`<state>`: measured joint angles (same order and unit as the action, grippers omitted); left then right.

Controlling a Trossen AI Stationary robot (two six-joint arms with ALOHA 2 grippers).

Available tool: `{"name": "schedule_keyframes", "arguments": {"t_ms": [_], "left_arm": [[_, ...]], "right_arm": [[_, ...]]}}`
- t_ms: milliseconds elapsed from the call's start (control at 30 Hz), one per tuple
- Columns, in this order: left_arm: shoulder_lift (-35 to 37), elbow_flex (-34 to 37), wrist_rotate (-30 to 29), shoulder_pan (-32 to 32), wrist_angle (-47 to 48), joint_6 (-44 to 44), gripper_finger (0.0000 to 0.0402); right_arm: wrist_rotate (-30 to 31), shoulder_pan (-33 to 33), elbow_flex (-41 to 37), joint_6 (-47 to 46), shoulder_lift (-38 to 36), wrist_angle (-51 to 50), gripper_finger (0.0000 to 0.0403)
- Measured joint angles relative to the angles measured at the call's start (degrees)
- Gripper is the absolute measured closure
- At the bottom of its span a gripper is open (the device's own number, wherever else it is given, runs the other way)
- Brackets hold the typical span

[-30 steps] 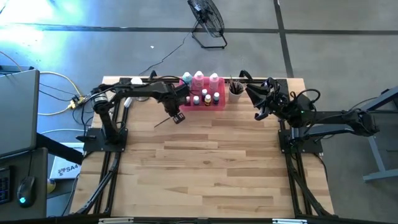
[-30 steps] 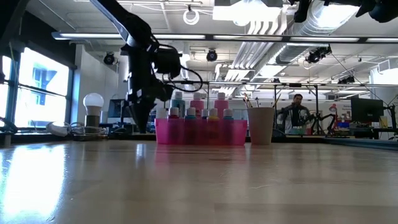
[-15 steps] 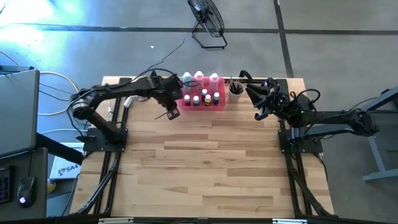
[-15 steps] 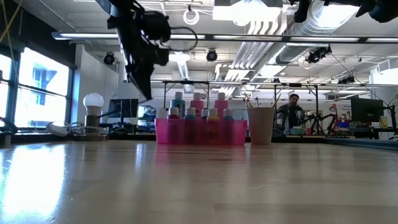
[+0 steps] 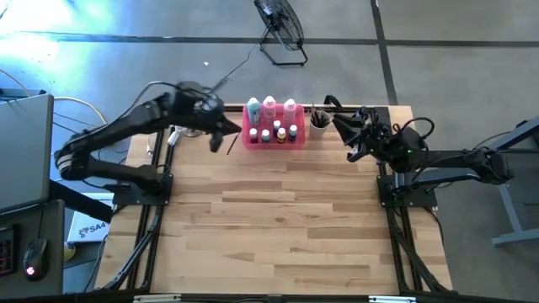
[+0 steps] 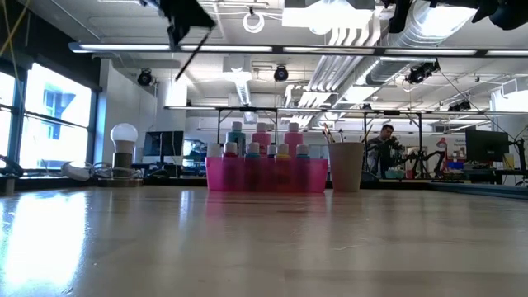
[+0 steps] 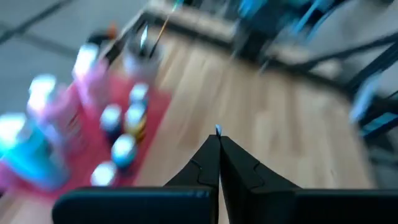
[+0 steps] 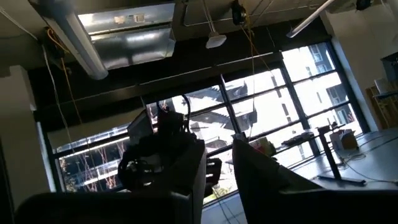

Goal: Pick & Place Paint Supplies
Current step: Put the silver paintbrush into the white cup

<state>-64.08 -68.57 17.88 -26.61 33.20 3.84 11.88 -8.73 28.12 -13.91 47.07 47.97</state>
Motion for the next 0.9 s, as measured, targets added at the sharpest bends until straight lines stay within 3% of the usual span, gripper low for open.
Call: {"name": "schedule_keyframes", "arguments": {"t_ms": [200,367,567,700,900], "left_arm": [[6.50,-0.05,2.45,0.02,-8.57,6.76,0.0401],[6.67,-0.05,5.06,0.02,-17.32,9.70,0.0401],[5.39,-0.03,4.58,0.00,-17.83,9.57,0.0401],[4.90,-0.03,6.75,0.02,-17.95,9.51,0.0401],[4.48,-0.03,7.10,1.80,-17.98,6.58,0.0401]], "right_arm": [[0.10,0.00,0.00,-2.26,1.12,-1.59,0.0330],[-0.02,0.10,-0.02,-5.95,5.06,-1.42,0.0330],[-2.03,1.27,2.55,-4.90,11.03,-0.75,0.0327],[-6.39,1.25,7.70,-1.95,15.81,-0.65,0.0300],[-7.02,1.22,16.01,-0.43,24.12,-0.66,0.0232]]}}
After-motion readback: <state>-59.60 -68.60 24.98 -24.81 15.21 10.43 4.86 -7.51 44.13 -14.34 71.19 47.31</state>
